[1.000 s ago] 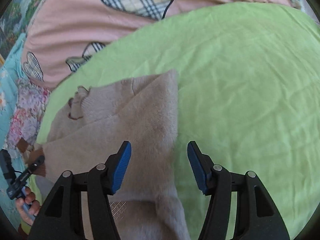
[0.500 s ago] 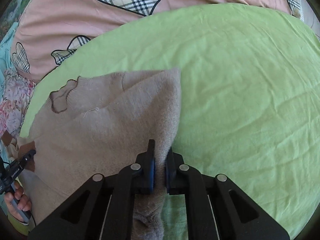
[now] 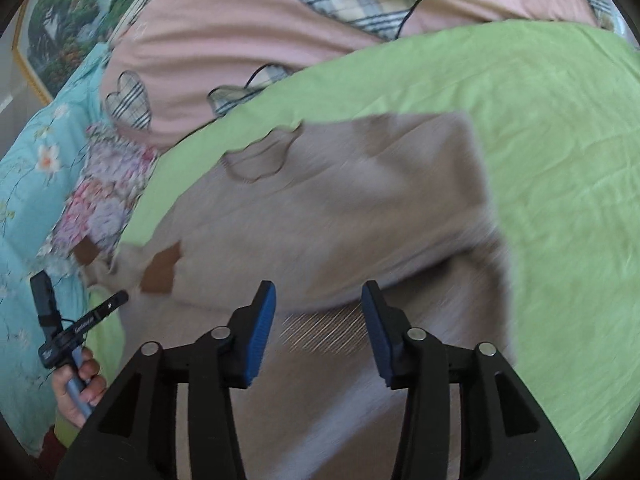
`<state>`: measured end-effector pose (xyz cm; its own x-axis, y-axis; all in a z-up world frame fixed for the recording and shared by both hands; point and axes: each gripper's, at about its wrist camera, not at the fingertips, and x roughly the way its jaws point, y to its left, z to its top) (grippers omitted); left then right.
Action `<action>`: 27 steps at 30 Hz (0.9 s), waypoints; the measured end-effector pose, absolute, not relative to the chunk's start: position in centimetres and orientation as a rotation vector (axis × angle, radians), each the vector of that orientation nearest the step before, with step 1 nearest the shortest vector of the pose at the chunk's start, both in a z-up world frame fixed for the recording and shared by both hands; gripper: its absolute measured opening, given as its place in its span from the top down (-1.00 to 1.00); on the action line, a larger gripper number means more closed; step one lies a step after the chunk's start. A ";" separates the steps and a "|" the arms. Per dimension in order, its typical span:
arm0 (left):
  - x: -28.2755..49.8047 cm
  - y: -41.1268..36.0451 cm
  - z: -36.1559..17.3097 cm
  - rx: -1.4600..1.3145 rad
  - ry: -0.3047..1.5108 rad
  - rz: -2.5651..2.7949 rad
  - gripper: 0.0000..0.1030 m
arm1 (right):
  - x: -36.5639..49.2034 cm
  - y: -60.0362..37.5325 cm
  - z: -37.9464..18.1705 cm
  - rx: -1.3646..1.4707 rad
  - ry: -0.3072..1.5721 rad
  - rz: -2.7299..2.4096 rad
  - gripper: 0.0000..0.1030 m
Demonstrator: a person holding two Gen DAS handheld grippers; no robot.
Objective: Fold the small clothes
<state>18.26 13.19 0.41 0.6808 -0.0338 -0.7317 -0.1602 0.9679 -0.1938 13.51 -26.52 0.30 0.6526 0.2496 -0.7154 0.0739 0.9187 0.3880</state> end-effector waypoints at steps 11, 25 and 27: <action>15.4 25.1 -0.3 -0.439 0.784 0.341 -0.16 | 11.2 -21.9 -1.9 0.423 0.931 0.170 -0.07; 19.3 37.1 1.6 -0.572 0.708 0.503 -0.32 | 10.2 -21.1 -2.6 0.416 0.963 0.156 -0.07; 20.5 38.4 0.8 -0.590 0.733 0.512 -0.07 | 10.3 -21.1 -2.7 0.416 0.967 0.155 -0.07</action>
